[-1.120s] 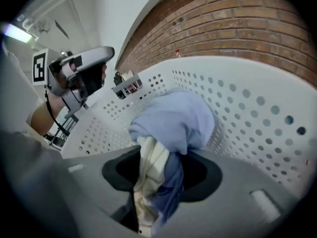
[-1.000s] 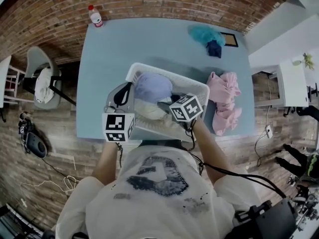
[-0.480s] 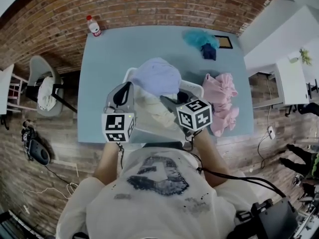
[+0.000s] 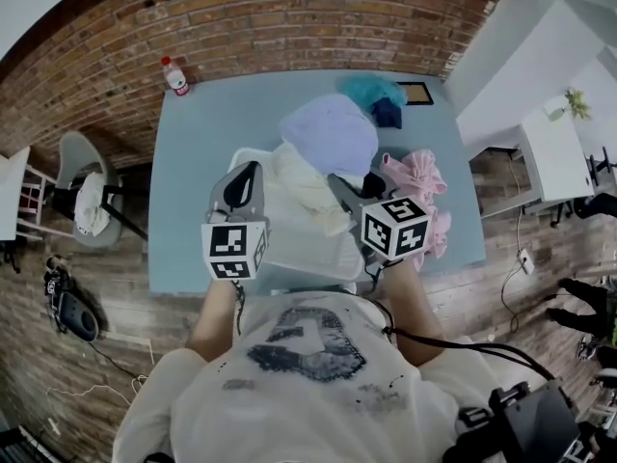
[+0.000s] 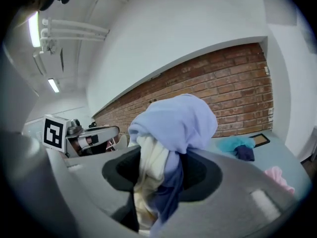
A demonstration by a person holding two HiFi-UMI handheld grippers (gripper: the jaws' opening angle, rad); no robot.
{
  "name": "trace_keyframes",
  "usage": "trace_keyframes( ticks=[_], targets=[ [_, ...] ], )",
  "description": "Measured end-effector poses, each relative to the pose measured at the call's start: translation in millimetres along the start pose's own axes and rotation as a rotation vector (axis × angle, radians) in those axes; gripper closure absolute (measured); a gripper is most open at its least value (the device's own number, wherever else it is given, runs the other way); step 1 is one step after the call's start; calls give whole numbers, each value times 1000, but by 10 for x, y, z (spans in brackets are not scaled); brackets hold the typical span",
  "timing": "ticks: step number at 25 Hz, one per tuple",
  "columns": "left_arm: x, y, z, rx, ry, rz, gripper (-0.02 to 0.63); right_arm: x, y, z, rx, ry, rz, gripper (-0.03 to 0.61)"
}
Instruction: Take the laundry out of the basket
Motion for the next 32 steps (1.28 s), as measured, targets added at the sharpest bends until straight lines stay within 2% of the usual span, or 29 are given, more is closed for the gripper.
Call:
trace_keyframes(
  ticks=[5,10,32],
  targets=[
    [124,-193,26,28,-2,7,623,107,-180,-287,65,21,-7,382],
    [198,-233,25,38,-4,6,623,115,-316,-466,102,52,-51,383],
    [208,-274,35,37,-3,11,623,102,-357,-491,114,57,-59,383]
  ],
)
Point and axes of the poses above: the fingertips, and each gripper's own axes: z forward along the fingers, x to its right, y out of its underside, the point moved 4 cm from there along -z, backward along the fingers, and after that the axes turned 15 degrees about -x, right-handed, at the moved point
